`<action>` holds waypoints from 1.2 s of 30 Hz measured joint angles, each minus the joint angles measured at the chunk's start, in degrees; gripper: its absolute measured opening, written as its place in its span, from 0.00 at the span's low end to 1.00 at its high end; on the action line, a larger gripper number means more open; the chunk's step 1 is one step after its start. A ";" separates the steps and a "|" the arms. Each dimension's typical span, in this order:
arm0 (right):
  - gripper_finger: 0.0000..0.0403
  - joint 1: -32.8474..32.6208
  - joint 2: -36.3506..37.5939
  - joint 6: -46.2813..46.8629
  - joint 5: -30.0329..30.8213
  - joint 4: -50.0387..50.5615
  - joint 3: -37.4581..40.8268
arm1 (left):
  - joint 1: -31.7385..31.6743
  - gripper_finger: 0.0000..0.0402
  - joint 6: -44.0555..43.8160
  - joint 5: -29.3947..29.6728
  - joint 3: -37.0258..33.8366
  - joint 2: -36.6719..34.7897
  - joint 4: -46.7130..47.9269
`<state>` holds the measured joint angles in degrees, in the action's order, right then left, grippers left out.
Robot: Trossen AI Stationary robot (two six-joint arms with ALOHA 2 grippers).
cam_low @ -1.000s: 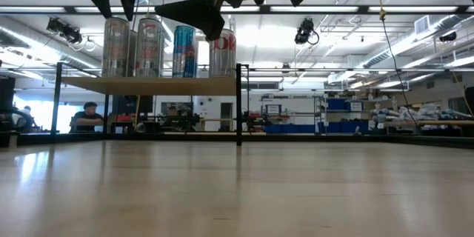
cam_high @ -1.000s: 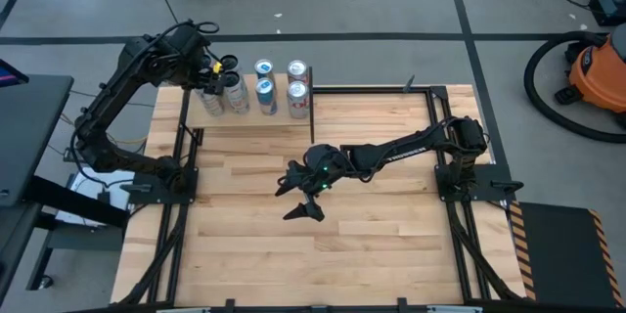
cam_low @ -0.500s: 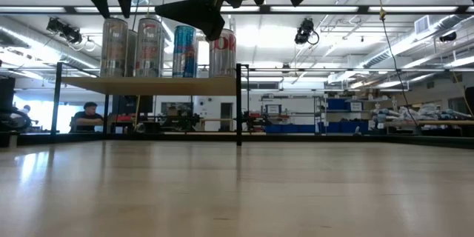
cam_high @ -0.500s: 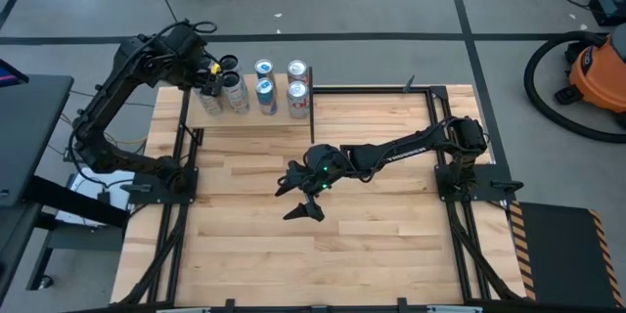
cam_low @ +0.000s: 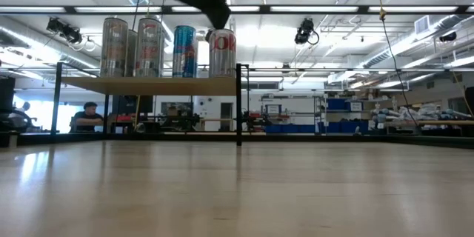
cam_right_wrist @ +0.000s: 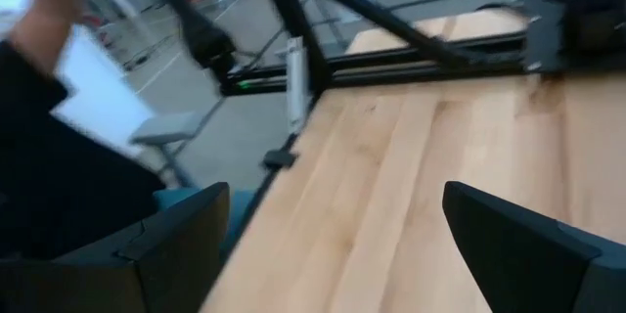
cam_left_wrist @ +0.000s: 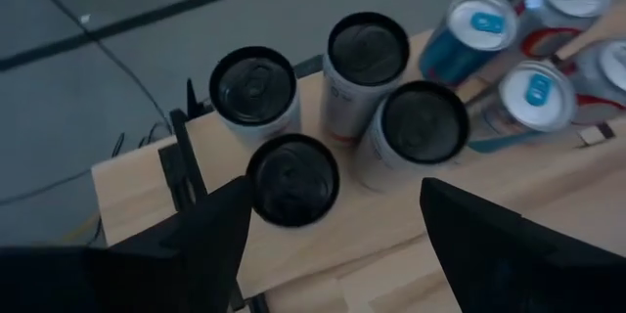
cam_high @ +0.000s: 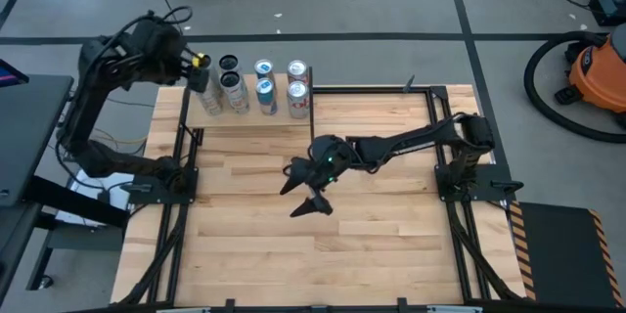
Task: Place canned beverage on shelf
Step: Put the white-yellow soda can on the shelf aligned with the other white-yellow soda can
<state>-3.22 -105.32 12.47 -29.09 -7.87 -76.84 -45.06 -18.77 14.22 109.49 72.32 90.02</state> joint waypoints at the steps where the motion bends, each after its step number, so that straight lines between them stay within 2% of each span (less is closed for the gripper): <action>1: 0.95 0.31 0.89 0.02 -1.56 1.45 0.00 | 0.36 0.74 0.36 0.00 0.00 -0.68 0.02; 6: 0.95 1.56 5.42 1.78 -9.44 8.16 0.00 | 1.51 0.74 1.93 0.01 -0.04 -5.12 0.01; 11: 0.95 1.98 10.26 2.96 -14.62 8.97 0.00 | 2.88 0.74 1.78 0.07 -0.04 -10.80 0.02; 17: 0.95 2.63 18.55 -2.36 -19.76 9.73 0.00 | 3.32 0.74 -0.03 0.35 -0.04 -18.32 0.01; 26: 0.95 1.61 32.42 -16.18 -20.09 24.53 -0.04 | 3.02 0.74 -1.22 2.32 -0.07 -28.69 -0.07; 36: 0.95 0.23 40.34 -22.27 -20.04 32.61 -0.04 | -0.90 0.74 -0.97 2.69 -2.00 -36.52 -0.57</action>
<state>-2.98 -64.98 -9.80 -49.13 24.75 -76.88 -45.96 -19.74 16.91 107.49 35.81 89.45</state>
